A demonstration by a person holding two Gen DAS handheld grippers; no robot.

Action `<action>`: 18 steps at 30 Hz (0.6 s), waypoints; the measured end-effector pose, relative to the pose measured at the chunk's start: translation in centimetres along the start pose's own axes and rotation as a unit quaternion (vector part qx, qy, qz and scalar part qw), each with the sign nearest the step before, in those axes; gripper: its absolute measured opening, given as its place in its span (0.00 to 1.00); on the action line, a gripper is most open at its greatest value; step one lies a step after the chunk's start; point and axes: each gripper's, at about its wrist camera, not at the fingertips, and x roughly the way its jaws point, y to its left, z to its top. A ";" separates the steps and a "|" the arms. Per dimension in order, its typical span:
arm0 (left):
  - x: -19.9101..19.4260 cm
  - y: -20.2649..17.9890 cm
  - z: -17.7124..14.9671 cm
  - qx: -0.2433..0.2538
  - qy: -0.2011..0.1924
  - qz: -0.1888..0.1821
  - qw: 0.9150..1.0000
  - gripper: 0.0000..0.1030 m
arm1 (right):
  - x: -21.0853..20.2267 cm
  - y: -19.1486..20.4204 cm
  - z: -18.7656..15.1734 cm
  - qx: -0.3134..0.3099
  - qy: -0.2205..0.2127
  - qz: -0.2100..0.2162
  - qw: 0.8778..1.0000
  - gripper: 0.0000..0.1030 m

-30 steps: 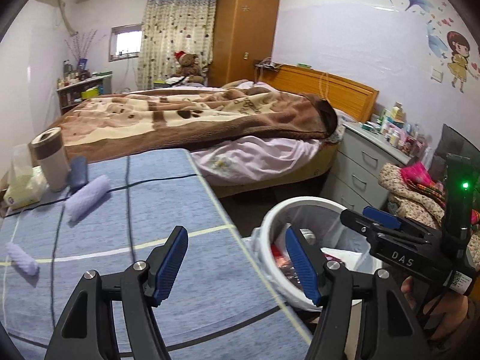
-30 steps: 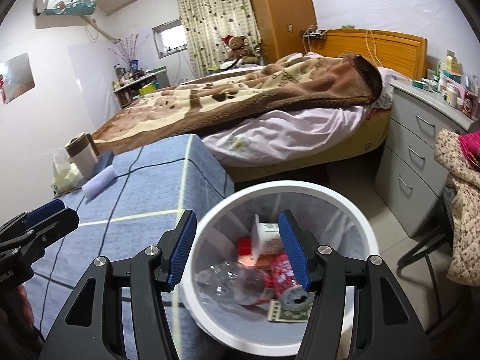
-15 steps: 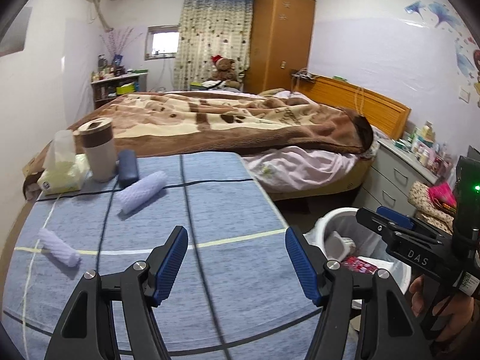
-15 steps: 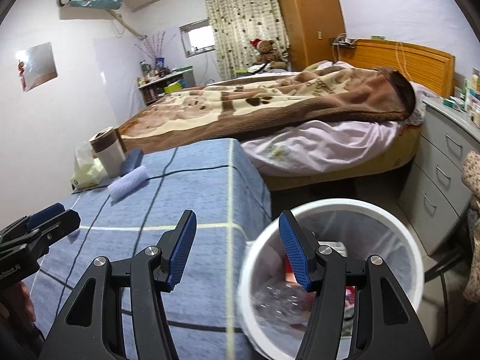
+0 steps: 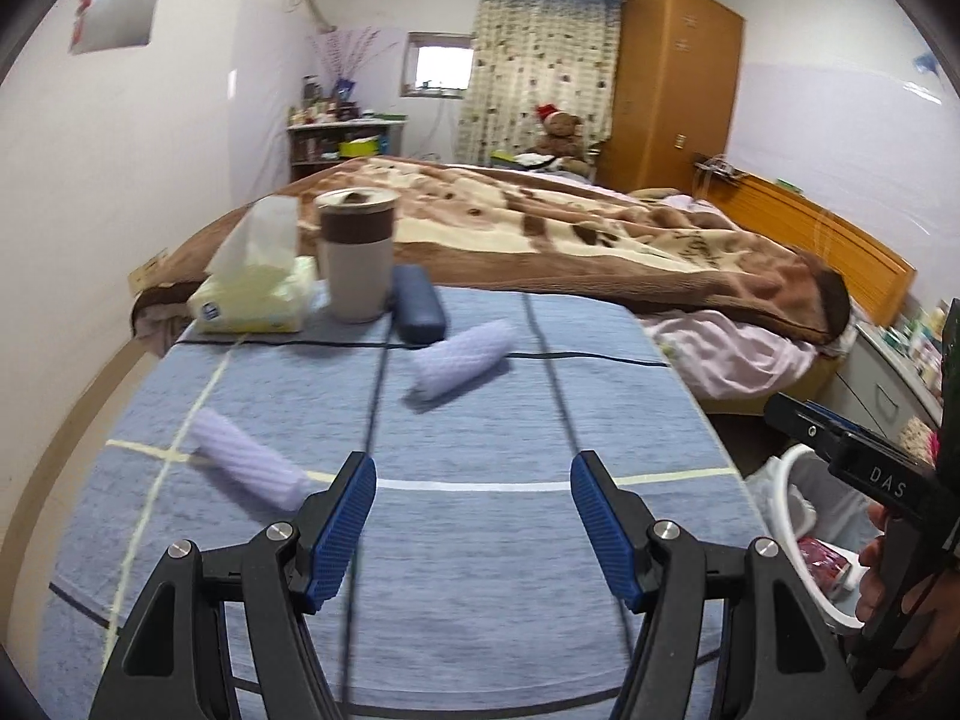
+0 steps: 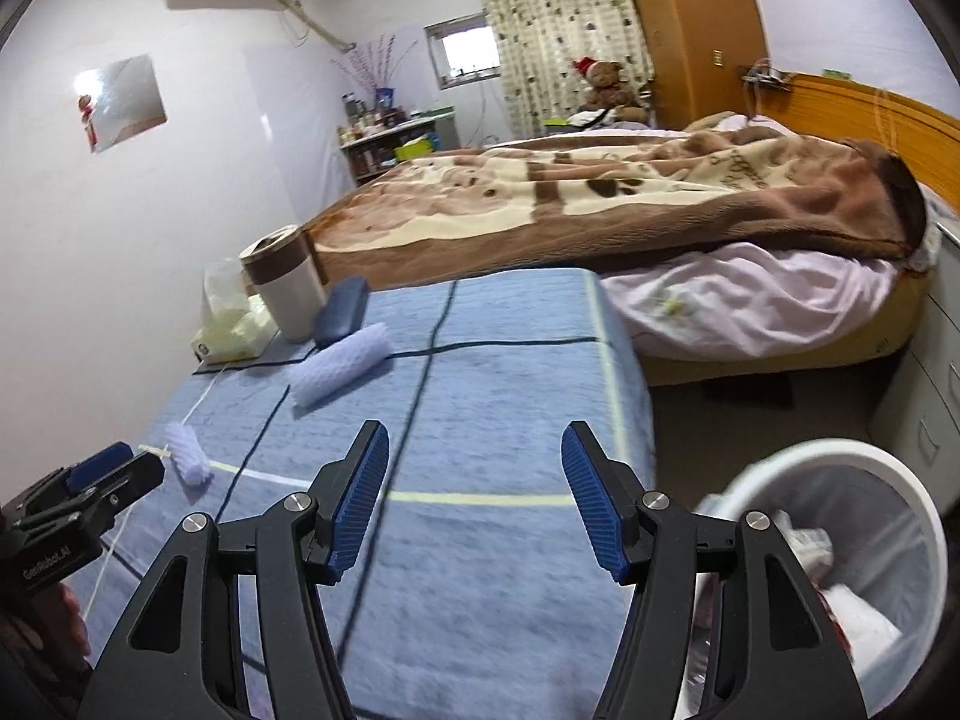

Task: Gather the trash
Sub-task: 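Move both open tools back toward the white foam sleeves on the table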

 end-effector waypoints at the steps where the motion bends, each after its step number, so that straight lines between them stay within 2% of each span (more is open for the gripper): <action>1: 0.2 0.7 0.0 -0.005 0.002 0.005 1.000 0.65 | 0.3 0.4 0.1 -0.004 0.002 0.001 1.000 0.60; 13: 3.7 8.4 -0.2 -0.062 0.023 0.051 0.996 0.66 | 5.9 4.9 1.0 -0.049 0.033 0.021 0.998 0.60; 18: 5.5 11.0 -0.1 -0.087 0.043 0.054 0.994 0.66 | 8.1 6.1 1.7 -0.047 0.041 0.031 0.998 0.60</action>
